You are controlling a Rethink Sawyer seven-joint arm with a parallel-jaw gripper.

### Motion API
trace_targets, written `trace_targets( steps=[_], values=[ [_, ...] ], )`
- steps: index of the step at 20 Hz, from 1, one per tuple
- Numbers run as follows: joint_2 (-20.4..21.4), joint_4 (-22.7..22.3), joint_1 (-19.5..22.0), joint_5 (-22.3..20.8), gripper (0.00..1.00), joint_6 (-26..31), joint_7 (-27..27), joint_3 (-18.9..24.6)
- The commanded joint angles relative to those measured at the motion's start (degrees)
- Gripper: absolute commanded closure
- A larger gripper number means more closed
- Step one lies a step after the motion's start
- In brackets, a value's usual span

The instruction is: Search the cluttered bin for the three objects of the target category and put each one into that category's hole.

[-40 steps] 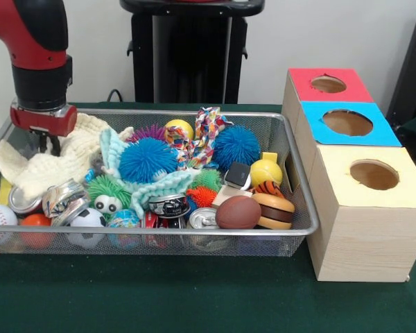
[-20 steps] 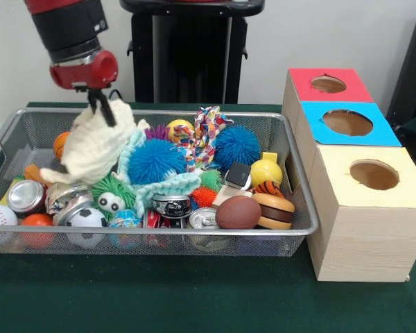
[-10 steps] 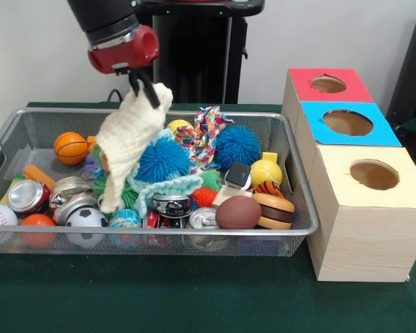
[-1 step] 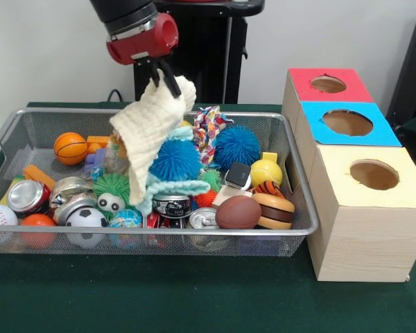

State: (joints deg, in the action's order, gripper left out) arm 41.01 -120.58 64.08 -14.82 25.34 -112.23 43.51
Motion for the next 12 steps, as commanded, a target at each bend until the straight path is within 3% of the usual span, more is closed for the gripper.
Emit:
trace_targets(
  steps=[1, 12],
  values=[
    [1.6, -3.1, -1.7, 4.1, 1.0, 2.1, -3.1, 4.8],
    [2.7, -4.7, -2.5, 6.6, 1.0, -0.1, -4.6, 6.9]
  ],
)
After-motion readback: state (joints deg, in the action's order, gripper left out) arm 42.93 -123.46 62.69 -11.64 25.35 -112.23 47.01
